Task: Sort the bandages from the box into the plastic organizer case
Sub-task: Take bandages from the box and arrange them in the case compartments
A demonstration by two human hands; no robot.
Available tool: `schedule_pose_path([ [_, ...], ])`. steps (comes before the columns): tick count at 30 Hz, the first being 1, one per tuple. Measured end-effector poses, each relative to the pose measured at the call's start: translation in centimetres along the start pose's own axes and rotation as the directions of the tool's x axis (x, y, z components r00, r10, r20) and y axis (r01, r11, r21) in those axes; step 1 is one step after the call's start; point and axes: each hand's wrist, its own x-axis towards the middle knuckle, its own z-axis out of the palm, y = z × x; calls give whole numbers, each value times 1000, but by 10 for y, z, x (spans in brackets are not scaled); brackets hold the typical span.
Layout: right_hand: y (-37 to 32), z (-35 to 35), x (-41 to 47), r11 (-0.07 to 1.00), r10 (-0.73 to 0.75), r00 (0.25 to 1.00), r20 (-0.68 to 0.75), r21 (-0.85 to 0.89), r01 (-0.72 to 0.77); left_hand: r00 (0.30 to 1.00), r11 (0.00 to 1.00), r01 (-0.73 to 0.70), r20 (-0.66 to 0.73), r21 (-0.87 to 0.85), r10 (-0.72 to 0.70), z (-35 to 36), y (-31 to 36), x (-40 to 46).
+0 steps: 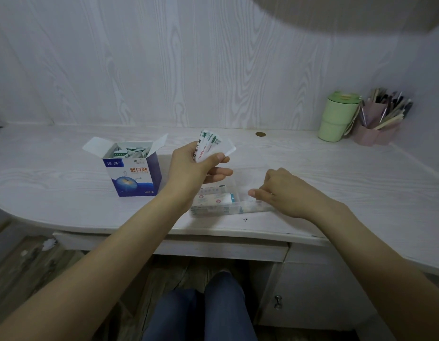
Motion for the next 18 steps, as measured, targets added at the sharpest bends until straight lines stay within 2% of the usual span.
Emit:
schedule_pose_path([
  [2,-1,-4,1,995,-13,1000,-15,96,15,1000,1000,6,6,-20,-6,-3,1,-1],
  [4,-5,-13,-1,978,-53,991,-124,194,77,1000,999,16,11,-39,-15,-5,3,-3],
  [5,-10,-17,-1,946,-68,979,-192,300,124,1000,999,20,15,-48,-19,-7,3,-4],
  [8,-31,-28,0,700,-60,956,-287,670,246,998,999,26,58,-31,-24,-9,3,-5],
  [10,-42,-28,3,573,-10,945,-327,773,273,996,1000,20,90,-6,-20,-10,3,-5],
  [12,-48,-26,8,509,48,933,-356,813,284,995,1000,4,100,8,-5,-13,4,-6],
  [15,-54,-24,13,416,120,946,-302,880,229,995,1000,-27,96,-1,27,-23,4,-6],
  [16,-55,-24,14,353,141,955,-259,915,196,995,999,-35,89,-4,35,-27,4,-6],
  [18,-60,-23,15,143,146,976,-159,980,138,996,999,-48,75,0,48,-34,3,-5],
])
